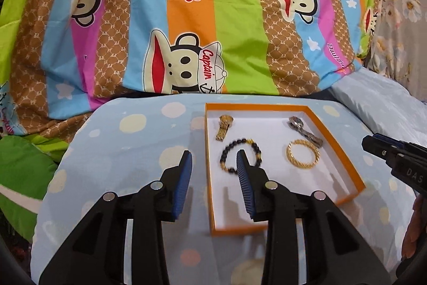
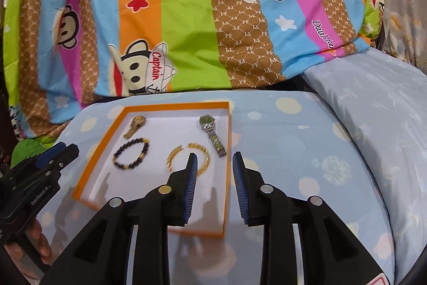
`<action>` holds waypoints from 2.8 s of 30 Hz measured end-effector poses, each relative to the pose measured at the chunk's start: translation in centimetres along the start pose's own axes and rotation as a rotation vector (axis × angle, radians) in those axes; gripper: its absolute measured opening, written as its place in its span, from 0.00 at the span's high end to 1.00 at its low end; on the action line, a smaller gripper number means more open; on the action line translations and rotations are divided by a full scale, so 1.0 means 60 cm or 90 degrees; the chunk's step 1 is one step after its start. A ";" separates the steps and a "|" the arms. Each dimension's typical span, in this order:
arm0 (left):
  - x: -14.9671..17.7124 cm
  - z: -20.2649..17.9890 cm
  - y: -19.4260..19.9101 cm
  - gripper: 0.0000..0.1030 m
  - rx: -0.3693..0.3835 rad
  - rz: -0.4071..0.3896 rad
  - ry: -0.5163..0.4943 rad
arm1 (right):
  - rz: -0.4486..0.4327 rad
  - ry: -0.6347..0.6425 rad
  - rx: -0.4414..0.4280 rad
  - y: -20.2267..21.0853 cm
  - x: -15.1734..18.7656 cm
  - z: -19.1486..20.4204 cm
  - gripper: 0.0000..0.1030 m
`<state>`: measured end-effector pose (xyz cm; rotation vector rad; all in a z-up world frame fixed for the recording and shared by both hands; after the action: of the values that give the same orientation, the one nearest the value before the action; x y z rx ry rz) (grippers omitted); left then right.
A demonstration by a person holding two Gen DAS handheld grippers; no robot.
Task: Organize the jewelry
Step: 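Grasp the pearl necklace with the left tool, then grasp a gold hoop earring with the right tool while the left tool holds the necklace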
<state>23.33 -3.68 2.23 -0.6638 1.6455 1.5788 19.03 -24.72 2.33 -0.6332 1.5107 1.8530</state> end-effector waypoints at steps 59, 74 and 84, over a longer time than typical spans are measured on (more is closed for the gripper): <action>0.128 0.009 0.047 0.38 0.084 0.174 0.051 | 0.121 0.053 -0.108 0.046 0.217 0.112 0.58; 0.165 -0.026 0.061 0.40 0.002 0.194 -0.064 | 0.121 0.050 -0.106 0.050 0.218 0.107 0.58; 0.159 -0.027 0.063 0.83 0.014 0.170 -0.076 | 0.132 0.062 -0.105 0.048 0.221 0.112 0.58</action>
<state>14.48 -3.66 -3.23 -0.3402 1.7126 1.7488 8.27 -16.05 -3.84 -0.6729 1.5445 2.1490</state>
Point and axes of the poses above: each gripper's, at about its wrist camera, not at the fingertips, and y roughly against the way its jaws point, z to its left, x to its underside, the point moved 1 cm from there along -y, roughly the way its jaws point, and after that the axes turned 8 degrees about -x, right-handed, at the moved point
